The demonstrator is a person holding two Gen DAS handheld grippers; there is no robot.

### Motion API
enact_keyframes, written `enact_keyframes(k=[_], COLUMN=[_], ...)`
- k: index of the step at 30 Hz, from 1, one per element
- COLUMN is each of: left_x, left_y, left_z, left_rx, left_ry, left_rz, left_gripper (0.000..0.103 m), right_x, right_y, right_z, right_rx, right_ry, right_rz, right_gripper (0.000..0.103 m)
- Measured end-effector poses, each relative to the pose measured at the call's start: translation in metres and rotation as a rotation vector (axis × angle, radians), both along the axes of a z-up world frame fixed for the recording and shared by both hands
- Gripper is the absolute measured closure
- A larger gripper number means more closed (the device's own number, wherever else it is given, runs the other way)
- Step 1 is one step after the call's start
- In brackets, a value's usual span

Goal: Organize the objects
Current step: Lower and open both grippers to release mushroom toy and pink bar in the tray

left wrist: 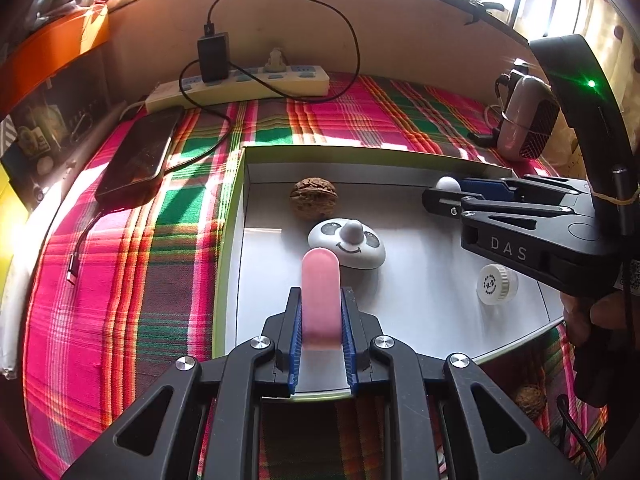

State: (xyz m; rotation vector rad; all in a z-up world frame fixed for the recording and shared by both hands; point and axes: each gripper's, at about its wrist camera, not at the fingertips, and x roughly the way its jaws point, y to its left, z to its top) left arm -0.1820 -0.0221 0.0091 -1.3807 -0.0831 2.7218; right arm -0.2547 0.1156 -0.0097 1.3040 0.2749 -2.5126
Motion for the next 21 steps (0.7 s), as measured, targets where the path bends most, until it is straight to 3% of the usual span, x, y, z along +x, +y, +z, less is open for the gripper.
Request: enact_keyframes(k=[17,21], left_x=[-0.0002,0.0004], left_y=[0.0011,0.0007], left_z=[-0.0012,-0.0014], left_rx=[-0.014,-0.007], left_ry=[-0.003,-0.002], left_rz=[-0.005,-0.008], left_gripper=[0.086,0.085], right_x=[-0.0004,-0.0001], right_y=[-0.0020,-0.0020], right_z=[-0.0027,-0.0024], right_rx=[0.027,0.028], right_ry=[-0.010,-0.011], right_rz=[-0.012,-0.021], right_gripper=[0.070,0.062])
